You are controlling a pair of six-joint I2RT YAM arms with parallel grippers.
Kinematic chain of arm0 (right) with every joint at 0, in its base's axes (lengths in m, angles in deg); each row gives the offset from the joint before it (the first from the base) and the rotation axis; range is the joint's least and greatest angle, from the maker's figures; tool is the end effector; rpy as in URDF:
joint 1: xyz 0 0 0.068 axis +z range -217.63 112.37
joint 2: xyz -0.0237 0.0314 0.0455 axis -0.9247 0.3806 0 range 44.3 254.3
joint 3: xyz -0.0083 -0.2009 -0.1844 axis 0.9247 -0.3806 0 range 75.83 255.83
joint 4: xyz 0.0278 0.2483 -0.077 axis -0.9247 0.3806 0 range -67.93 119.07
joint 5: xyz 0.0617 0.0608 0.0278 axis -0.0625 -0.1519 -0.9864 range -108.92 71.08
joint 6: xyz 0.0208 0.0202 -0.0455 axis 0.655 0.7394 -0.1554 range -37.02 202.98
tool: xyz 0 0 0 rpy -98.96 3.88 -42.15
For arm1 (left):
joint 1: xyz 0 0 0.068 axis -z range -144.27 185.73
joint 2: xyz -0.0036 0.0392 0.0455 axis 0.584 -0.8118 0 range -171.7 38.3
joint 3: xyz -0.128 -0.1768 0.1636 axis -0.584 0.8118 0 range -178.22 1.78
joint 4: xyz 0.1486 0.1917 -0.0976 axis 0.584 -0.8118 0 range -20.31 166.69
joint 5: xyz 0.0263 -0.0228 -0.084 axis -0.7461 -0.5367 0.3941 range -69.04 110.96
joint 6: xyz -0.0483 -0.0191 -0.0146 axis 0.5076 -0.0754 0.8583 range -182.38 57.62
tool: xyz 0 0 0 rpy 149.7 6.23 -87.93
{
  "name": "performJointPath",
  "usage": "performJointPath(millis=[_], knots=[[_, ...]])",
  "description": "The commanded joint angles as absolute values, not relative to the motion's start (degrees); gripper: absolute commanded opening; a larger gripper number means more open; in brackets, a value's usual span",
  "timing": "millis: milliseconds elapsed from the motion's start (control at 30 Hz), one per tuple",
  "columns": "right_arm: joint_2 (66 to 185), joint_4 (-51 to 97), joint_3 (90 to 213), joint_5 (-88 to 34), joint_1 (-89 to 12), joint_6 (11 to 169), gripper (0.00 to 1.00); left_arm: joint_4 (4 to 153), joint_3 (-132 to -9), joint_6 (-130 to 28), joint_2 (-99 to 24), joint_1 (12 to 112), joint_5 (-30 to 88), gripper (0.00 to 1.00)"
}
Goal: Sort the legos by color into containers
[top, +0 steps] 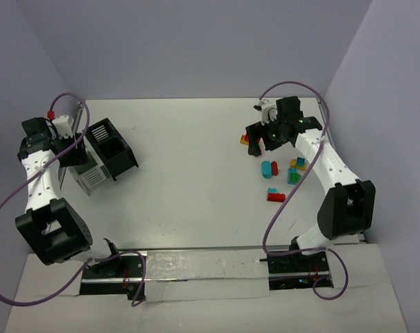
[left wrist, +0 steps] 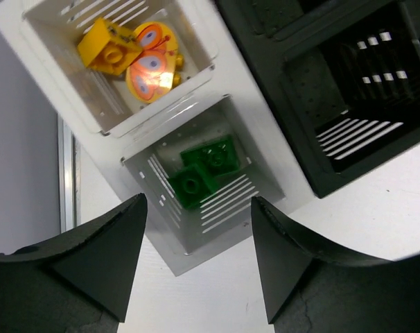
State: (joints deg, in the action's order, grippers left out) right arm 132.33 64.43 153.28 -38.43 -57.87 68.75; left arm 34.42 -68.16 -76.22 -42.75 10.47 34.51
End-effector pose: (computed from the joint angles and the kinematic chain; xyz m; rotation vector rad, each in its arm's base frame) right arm 0.3209 0.0672 0.3054 -0.6491 2.3739 0.3898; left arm 0.2709 0.1187 0.2987 -0.1487 2.4614 -0.0031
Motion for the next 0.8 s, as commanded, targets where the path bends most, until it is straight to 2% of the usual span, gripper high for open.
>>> performJointPath(millis=[0, 300, 600, 667, 767], knots=[[139.3, 65.37, 162.7, -34.93, -57.79, 61.65, 0.99, 34.42, -72.76, -79.94, -37.57, 13.23, 41.78, 0.73], [161.59, 72.5, 181.61, -37.73, -57.79, 48.81, 0.94, 32.05, -75.21, -82.25, -31.49, 17.71, 56.53, 0.79], [174.27, 73.98, 192.45, -36.52, -57.96, 45.98, 0.94, 31.78, -75.65, -79.17, -31.0, 18.94, 59.6, 0.79], [176.54, 74.56, 193.81, -35.85, -58.07, 45.07, 0.92, 31.62, -75.55, -79.17, -30.83, 18.96, 59.72, 0.79], [177.77, 74.63, 193.81, -35.8, -58.22, 44.27, 0.83, 31.85, -75.09, -79.24, -30.45, 19.05, 59.87, 0.79]])
